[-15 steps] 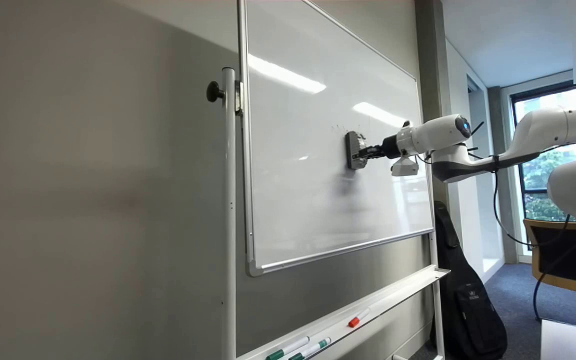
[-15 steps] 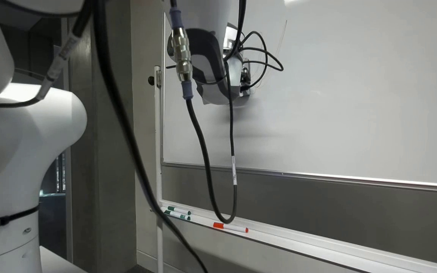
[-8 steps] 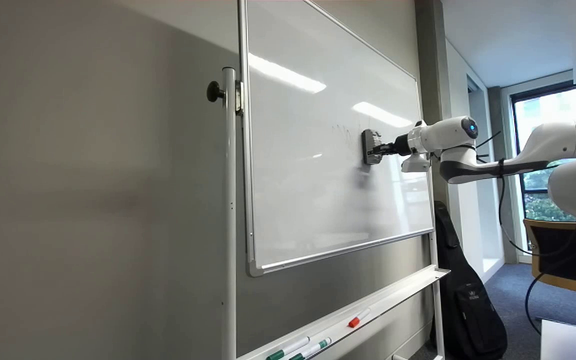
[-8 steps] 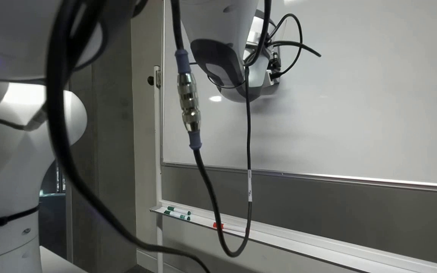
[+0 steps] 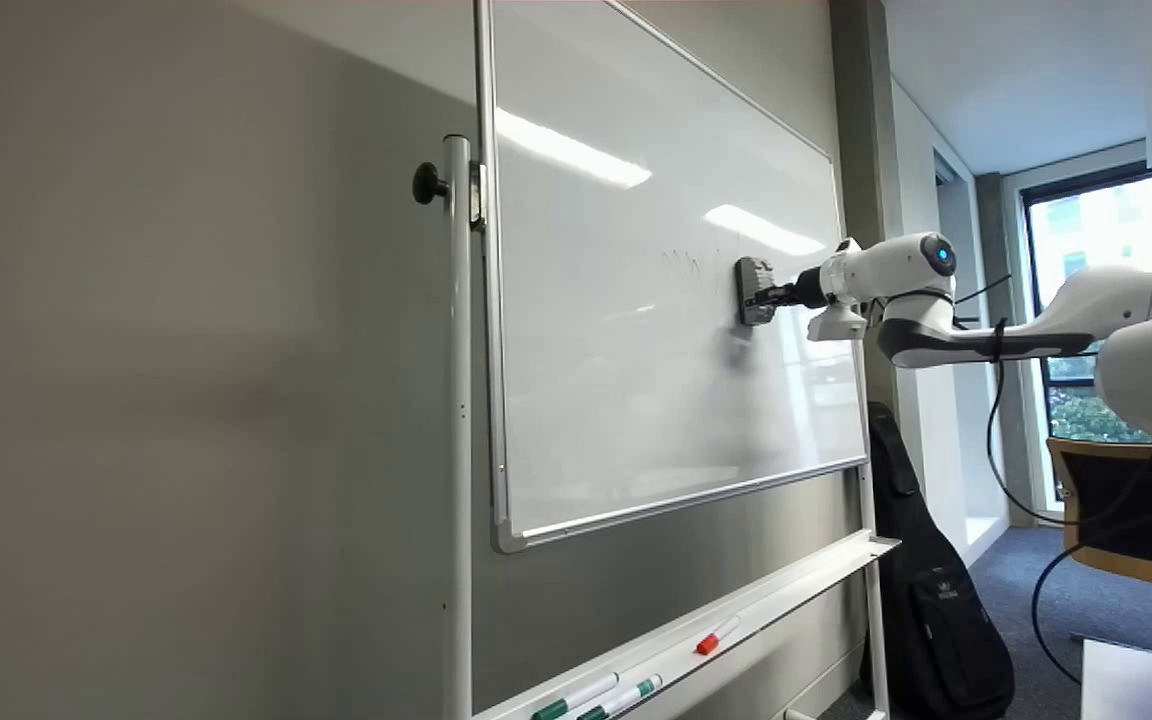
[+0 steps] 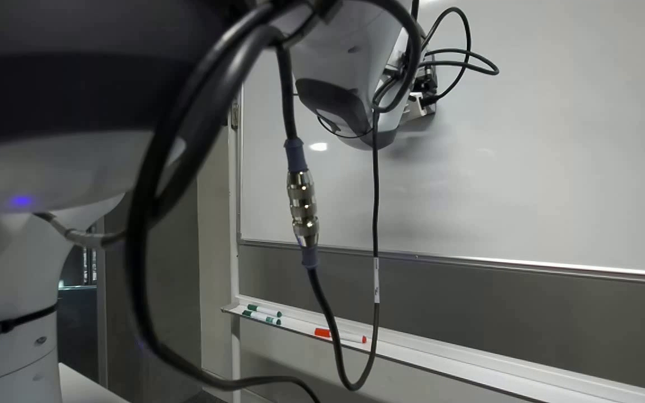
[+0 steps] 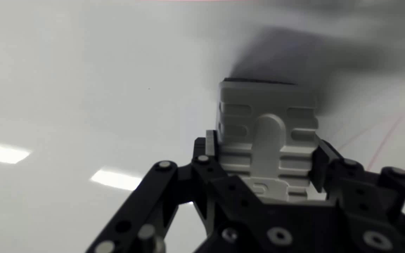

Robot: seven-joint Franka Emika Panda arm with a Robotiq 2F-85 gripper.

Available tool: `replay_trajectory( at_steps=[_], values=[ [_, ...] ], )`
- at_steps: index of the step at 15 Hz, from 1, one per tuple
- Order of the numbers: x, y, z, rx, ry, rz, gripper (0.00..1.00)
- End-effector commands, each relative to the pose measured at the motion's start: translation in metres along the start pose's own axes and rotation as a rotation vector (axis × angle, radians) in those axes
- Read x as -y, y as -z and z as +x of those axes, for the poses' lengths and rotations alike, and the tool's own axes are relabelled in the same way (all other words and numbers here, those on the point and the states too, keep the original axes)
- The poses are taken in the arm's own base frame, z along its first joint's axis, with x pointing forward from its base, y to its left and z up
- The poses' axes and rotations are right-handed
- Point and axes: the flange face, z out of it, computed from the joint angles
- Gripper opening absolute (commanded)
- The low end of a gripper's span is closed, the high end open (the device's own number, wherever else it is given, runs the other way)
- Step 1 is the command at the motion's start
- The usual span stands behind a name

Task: Wipe the white board with the grey eraser

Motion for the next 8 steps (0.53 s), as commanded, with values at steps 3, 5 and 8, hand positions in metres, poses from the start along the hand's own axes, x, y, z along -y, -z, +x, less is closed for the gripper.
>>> replay_trajectory(
  at_steps=[3, 5, 8],
  values=[
    [0.040, -0.011, 0.019, 0.006, 0.030, 0.006, 0.38],
    [0.054, -0.007, 0.021, 0.010, 0.039, 0.013, 0.38],
    [0.080, 0.001, 0.024, 0.009, 0.046, 0.041, 0.38]
  ],
)
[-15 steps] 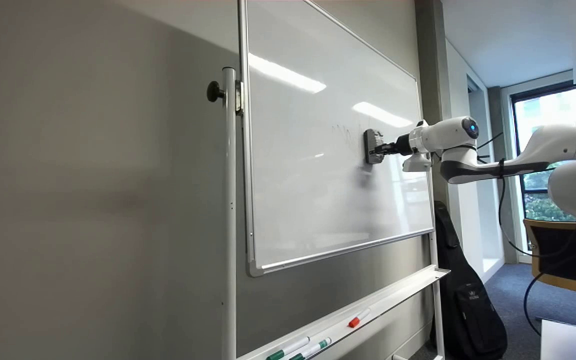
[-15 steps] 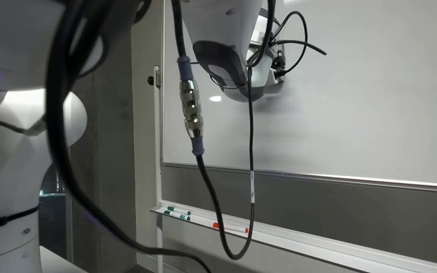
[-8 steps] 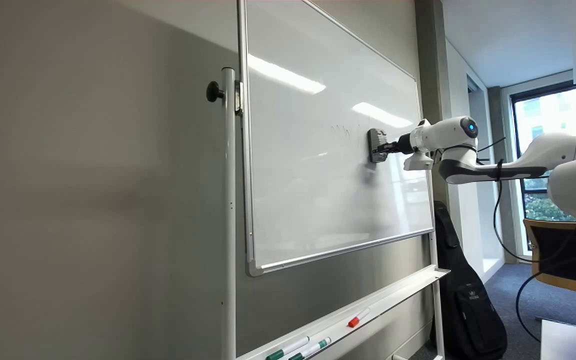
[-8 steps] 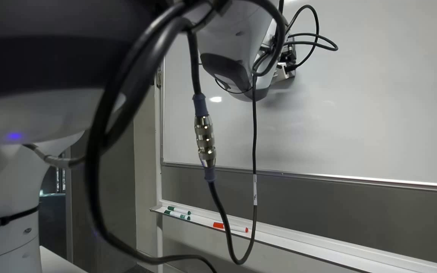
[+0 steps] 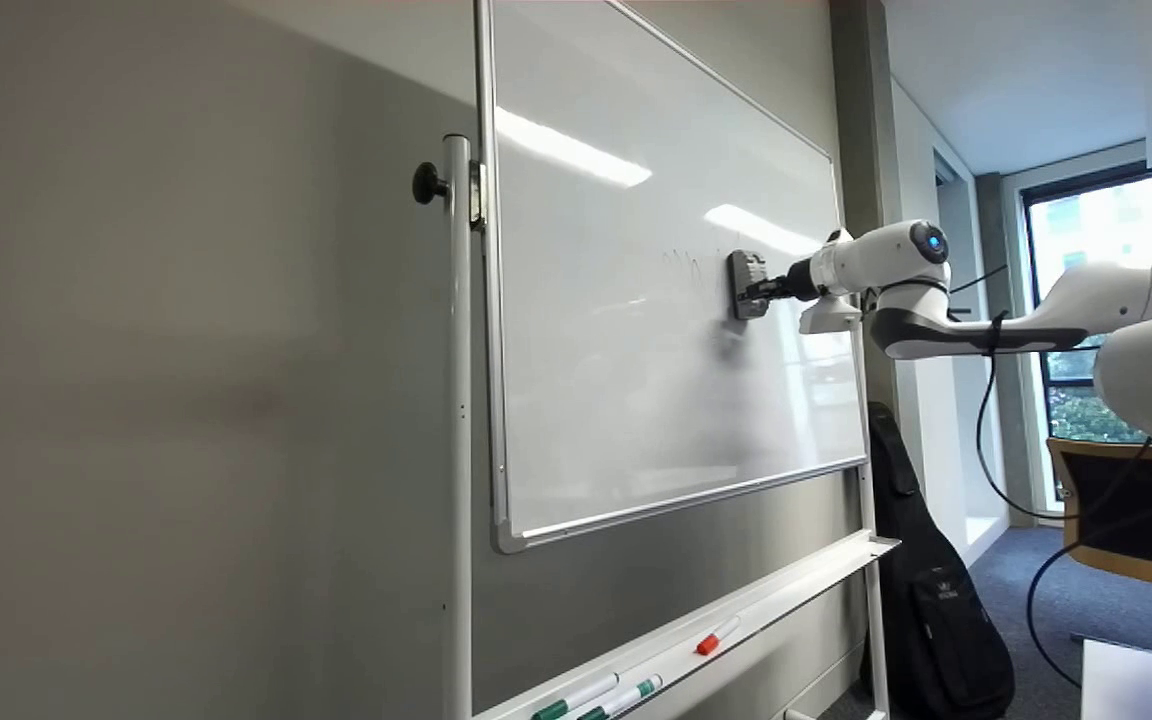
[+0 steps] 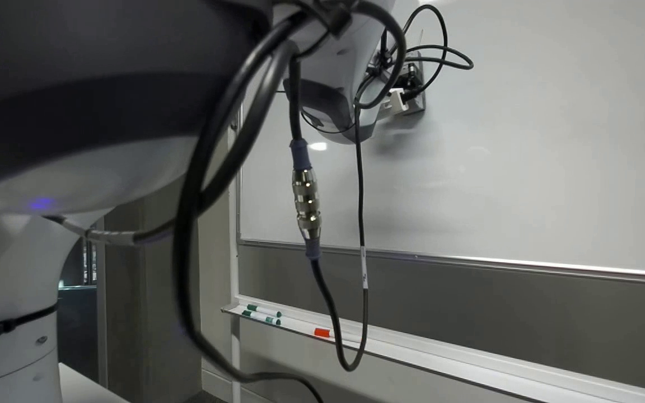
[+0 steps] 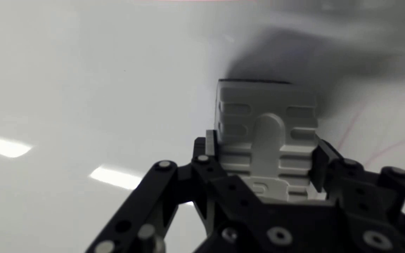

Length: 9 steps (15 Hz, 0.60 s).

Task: Wipe the white board with the grey eraser

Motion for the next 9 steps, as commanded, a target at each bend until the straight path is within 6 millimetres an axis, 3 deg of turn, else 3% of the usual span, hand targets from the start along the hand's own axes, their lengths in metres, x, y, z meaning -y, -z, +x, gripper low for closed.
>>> replay_trajectory(
  at_steps=[1, 9],
  values=[
    [0.059, -0.001, 0.012, -0.003, 0.021, 0.080, 0.38],
    [0.148, 0.024, 0.005, -0.002, 0.038, 0.258, 0.38]
  ],
)
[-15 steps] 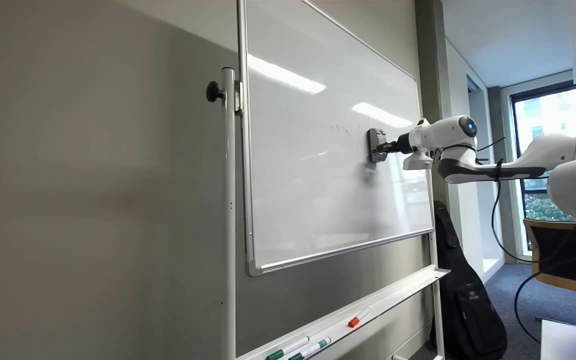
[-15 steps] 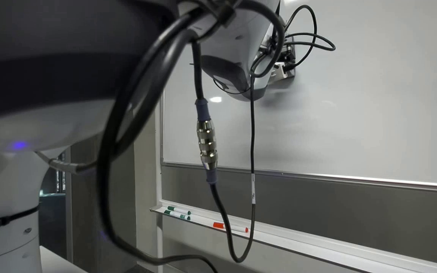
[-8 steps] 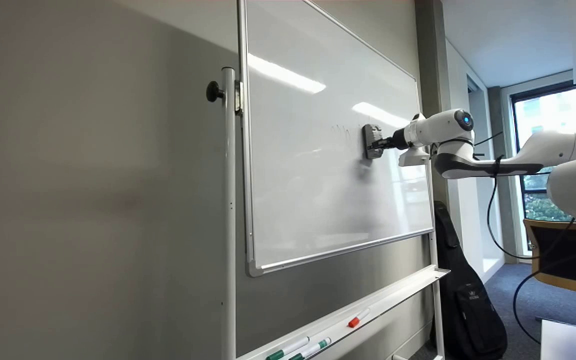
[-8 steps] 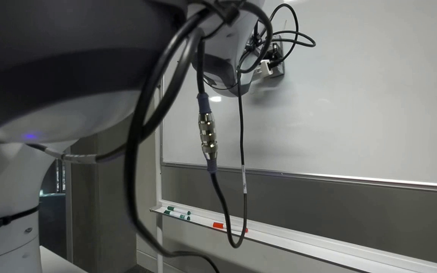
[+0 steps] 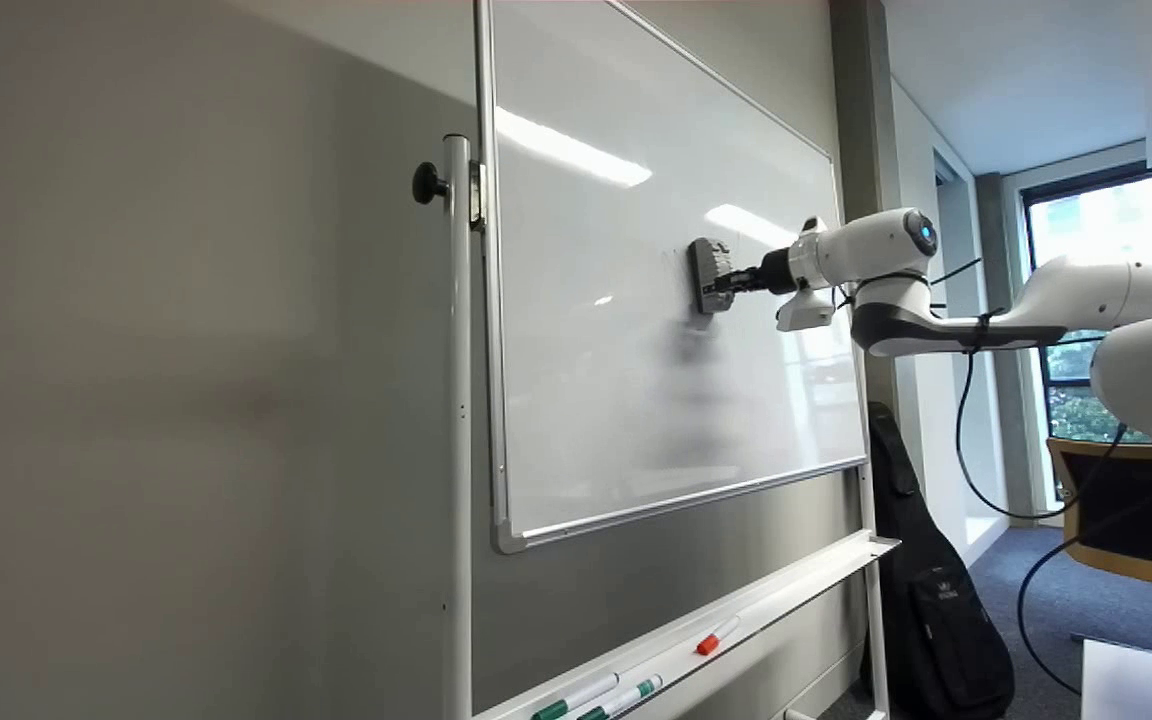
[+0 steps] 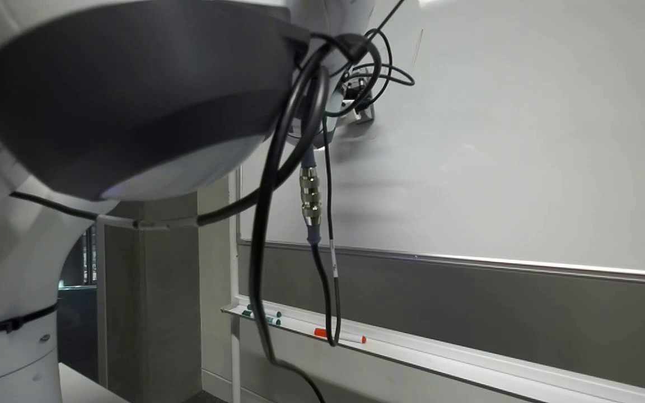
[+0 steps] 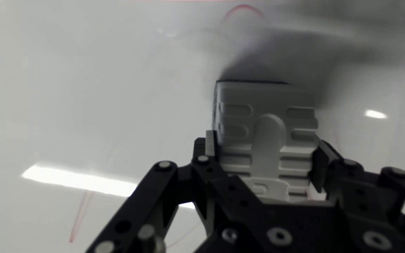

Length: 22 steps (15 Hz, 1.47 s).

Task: Wipe the white board with the grey eraser

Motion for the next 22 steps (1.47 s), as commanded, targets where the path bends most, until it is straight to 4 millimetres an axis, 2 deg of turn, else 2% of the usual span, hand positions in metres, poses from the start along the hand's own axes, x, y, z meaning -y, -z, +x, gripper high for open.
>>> replay_trajectory(
  at_steps=[1, 6, 9, 11, 16, 19, 22],
  values=[
    [0.066, -0.008, 0.000, 0.018, -0.007, 0.115, 0.38],
    [0.127, -0.002, 0.002, 0.011, 0.012, 0.246, 0.38],
    [0.142, -0.006, 0.005, 0.006, 0.022, 0.281, 0.38],
    [0.137, -0.010, 0.008, 0.003, 0.028, 0.273, 0.38],
    [0.098, -0.017, 0.016, 0.006, 0.030, 0.211, 0.38],
    [0.073, -0.016, 0.022, 0.009, 0.023, 0.173, 0.38],
    [0.036, -0.013, 0.028, 0.016, 0.007, 0.111, 0.38]
  ],
)
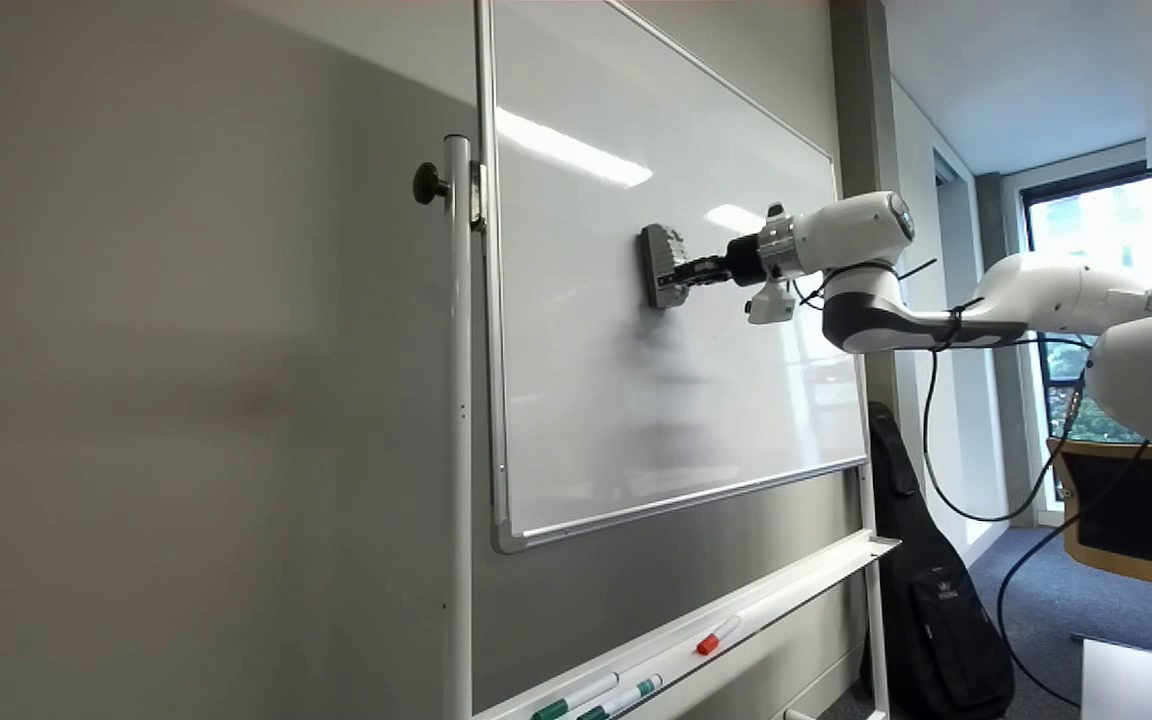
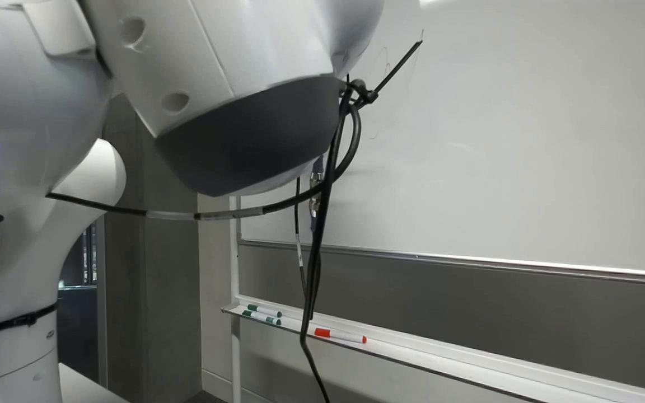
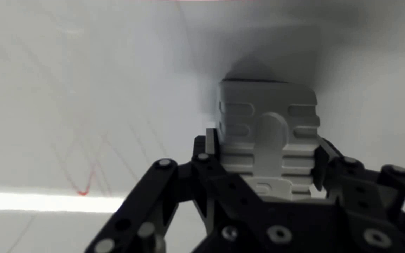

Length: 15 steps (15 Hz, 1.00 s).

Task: Wipe the white board with the grey eraser

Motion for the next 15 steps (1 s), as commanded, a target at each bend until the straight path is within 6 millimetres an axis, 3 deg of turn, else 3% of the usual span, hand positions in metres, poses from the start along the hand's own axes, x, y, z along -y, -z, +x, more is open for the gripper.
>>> replay_trajectory(
  at_steps=[1, 9, 12, 15],
  values=[
    [-0.072, 0.003, 0.011, 0.009, -0.012, -0.136, 0.38],
    [-0.194, 0.038, 0.016, 0.020, -0.024, -0.389, 0.38],
    [-0.219, 0.033, 0.022, 0.013, -0.044, -0.440, 0.38],
    [-0.224, 0.020, 0.034, 0.002, -0.066, -0.440, 0.38]
  ],
)
